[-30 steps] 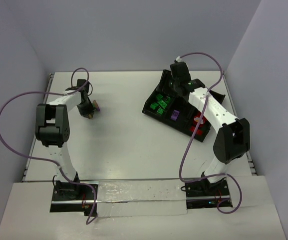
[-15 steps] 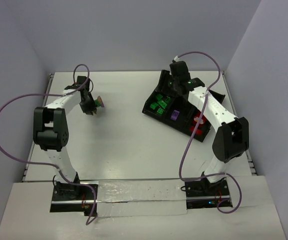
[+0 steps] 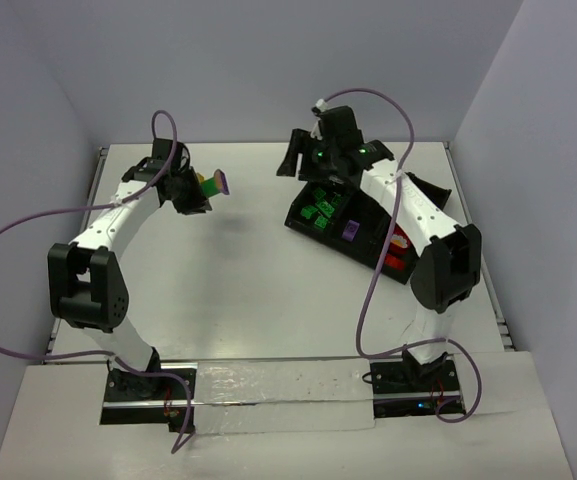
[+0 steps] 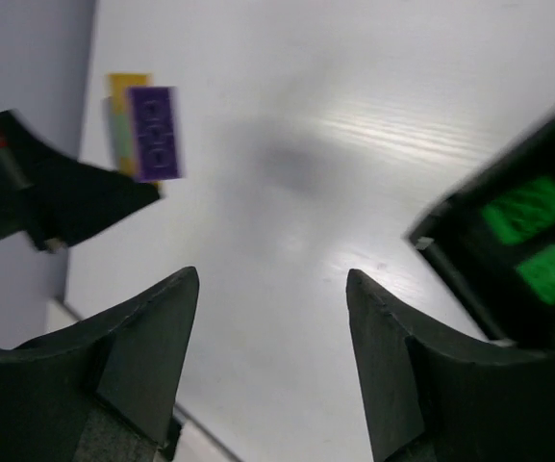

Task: Sort the legos into containers by color

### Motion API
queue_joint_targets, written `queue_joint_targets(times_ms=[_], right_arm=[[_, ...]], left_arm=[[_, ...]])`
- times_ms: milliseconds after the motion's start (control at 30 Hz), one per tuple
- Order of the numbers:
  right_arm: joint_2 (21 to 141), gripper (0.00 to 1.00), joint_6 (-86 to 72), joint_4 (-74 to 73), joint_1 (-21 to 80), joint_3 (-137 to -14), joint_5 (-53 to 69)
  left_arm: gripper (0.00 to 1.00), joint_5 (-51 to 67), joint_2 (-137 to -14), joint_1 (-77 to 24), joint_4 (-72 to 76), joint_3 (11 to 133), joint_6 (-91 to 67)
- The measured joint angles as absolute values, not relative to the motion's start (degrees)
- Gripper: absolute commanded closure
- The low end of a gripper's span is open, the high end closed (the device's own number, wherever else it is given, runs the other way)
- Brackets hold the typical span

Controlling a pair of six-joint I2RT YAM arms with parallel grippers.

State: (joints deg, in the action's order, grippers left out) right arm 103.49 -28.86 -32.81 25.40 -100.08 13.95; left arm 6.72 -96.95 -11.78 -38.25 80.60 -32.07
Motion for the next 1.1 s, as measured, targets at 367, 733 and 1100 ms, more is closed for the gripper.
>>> queue_joint_targets(times_ms=[367,733,1100], right_arm=[[115.44,0.21,-32.86,-32.28,31.85,-112.74,27.22],[123.42,0.21,-35.69,-31.50,31.62,-117.67,30.85],[124.77,0.22,-38.35,-25.92,31.59,-117.73,31.94]], left_arm=[[1.00,8.29,-96.84,-14.98,-38.39,81.85,-32.49],[1.00,8.94,-96.81,-15.31,-38.41,81.91,-32.56],[1.00,9.34,-96.75,-15.31,-38.39,81.91,-32.58]])
